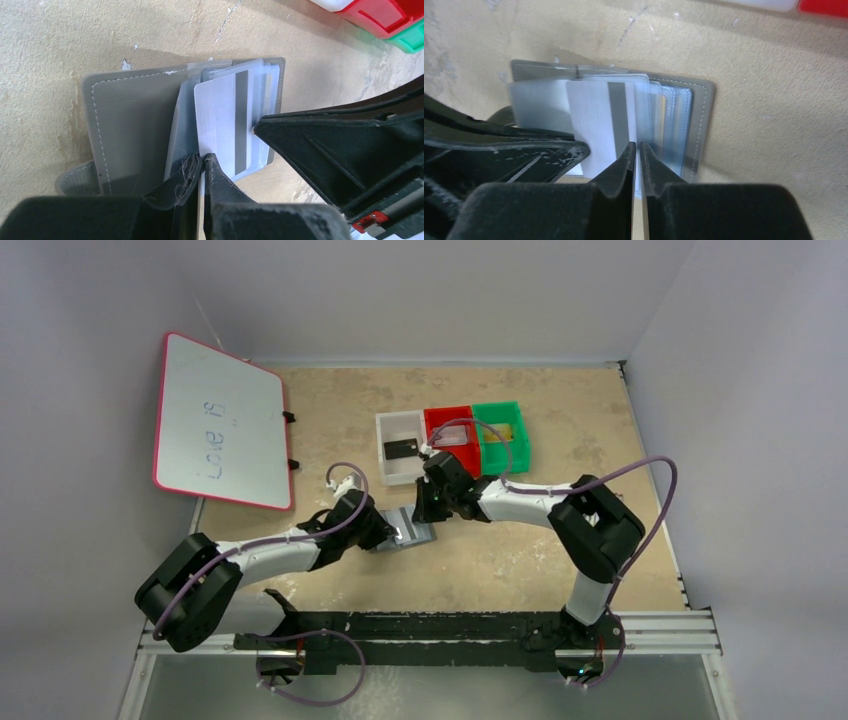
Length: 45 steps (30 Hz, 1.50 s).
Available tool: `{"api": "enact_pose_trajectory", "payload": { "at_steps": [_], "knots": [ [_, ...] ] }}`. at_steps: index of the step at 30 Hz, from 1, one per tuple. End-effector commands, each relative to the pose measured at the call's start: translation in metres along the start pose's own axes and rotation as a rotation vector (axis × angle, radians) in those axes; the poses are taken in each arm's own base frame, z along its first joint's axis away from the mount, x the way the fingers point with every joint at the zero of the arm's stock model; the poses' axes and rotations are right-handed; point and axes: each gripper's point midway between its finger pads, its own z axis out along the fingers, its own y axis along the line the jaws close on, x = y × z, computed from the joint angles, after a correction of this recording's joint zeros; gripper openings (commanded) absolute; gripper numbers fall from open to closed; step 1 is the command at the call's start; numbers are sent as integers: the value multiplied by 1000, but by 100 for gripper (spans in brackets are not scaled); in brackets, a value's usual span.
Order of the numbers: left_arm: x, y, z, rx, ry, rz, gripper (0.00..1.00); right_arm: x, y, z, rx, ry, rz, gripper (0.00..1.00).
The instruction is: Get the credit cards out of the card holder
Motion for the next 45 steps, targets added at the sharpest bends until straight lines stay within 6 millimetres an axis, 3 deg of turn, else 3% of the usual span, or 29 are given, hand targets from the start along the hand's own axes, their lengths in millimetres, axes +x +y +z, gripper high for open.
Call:
{"api": "enact_pose_trajectory", "payload": {
  "at_steps": [1, 5, 18, 22, 32, 45],
  "knots": [
    [-7, 8, -3, -46, -24, 39, 0, 9, -13, 9, 55, 35, -3, 8],
    [-10, 12, -5, -70, -32, 68, 0, 14, -39, 13, 161, 54, -32, 7],
    [-22, 20, -14, -139, -63, 121, 0, 14, -38, 13, 156, 47, -2, 6],
    [-23, 15, -15, -127, -60, 128, 0, 13, -34, 14, 138, 46, 4, 6],
    [-22, -20, -13, 43, -58, 59, 0, 13, -22, 14, 73, 54, 8, 6],
    [-18, -33, -9, 158, -56, -72, 4, 24, -22, 17, 56, 84, 7, 6]
  ]
}}
